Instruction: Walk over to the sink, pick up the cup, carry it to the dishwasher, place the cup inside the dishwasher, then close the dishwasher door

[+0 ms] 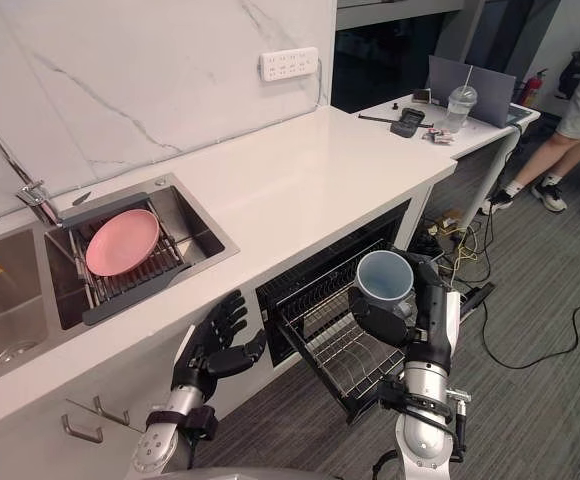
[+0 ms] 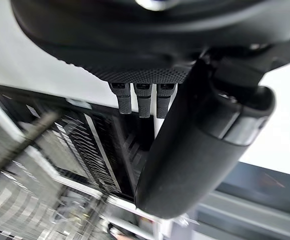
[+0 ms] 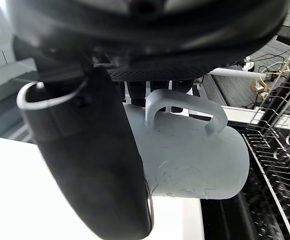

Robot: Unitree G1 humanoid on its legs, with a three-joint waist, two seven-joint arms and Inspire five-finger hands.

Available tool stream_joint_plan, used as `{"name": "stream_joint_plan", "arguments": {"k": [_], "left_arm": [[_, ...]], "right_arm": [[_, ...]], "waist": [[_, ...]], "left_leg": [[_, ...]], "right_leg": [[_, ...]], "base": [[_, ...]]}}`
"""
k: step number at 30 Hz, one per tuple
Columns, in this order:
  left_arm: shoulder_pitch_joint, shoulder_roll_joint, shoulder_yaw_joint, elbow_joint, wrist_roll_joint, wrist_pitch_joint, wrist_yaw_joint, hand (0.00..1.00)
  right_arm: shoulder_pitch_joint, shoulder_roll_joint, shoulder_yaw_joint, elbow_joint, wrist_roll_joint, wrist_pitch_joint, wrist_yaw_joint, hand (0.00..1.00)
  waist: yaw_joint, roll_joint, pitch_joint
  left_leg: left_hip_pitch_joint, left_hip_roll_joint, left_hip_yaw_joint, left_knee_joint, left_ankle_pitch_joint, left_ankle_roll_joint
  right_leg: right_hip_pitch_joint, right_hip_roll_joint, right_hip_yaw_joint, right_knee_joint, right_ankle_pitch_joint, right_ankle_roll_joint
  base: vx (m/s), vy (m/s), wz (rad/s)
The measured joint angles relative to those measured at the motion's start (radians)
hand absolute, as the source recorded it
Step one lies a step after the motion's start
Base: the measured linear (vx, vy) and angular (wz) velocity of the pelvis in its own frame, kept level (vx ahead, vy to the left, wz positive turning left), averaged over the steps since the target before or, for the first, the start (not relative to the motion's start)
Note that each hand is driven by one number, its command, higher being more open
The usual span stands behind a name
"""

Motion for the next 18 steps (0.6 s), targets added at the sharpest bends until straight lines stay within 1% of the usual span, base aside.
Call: {"name": "stream_joint_plan", "arguments": {"k": [3,7,11,14,18], "left_arm": [[0.017,0.0,0.02,0.054,0.004,0.002,-0.007,0.9],[0.022,-0.002,0.054,0.128,0.025,0.004,-0.008,0.9],[0.02,-0.006,0.109,0.198,0.045,0.005,-0.007,0.9],[-0.004,-0.006,0.152,0.254,0.075,0.005,-0.004,0.9],[-0.039,-0.005,0.195,0.304,0.1,0.005,0.006,0.9]], "right_arm": [[-0.003,-0.002,-0.002,0.045,0.0,0.0,0.003,0.3],[-0.032,-0.014,-0.007,0.094,0.001,0.0,0.003,0.3],[-0.078,-0.036,-0.01,0.14,0.002,0.0,0.003,0.3],[-0.122,-0.045,-0.015,0.177,0.002,0.0,0.003,0.3],[-0.202,-0.066,-0.017,0.226,0.021,0.0,0.002,0.3]], "waist": [[0.01,-0.005,0.001],[0.011,-0.012,0.005],[0.017,-0.02,0.014],[0.025,-0.03,0.049],[0.032,-0.03,0.107]], "left_leg": [[-0.016,0.0,-0.007,0.006,-0.004,-0.003],[-0.04,0.0,-0.025,0.022,-0.005,-0.002],[-0.067,0.0,-0.035,0.037,-0.007,-0.003],[-0.087,0.0,-0.045,0.059,-0.015,-0.002],[-0.14,0.0,-0.055,0.104,-0.024,0.002]], "right_leg": [[-0.01,-0.001,-0.007,0.001,-0.003,0.001],[-0.017,-0.003,-0.025,0.0,-0.004,-0.002],[-0.03,-0.006,-0.038,0.002,-0.006,-0.003],[-0.039,-0.012,-0.047,0.014,-0.01,-0.005],[-0.088,-0.016,-0.055,0.061,-0.024,-0.006]], "base": [[0.0,0.001,0.07],[0.02,-0.008,0.14],[0.02,-0.002,0.08],[-0.01,0.013,0.09],[-0.05,0.002,0.09]]}}
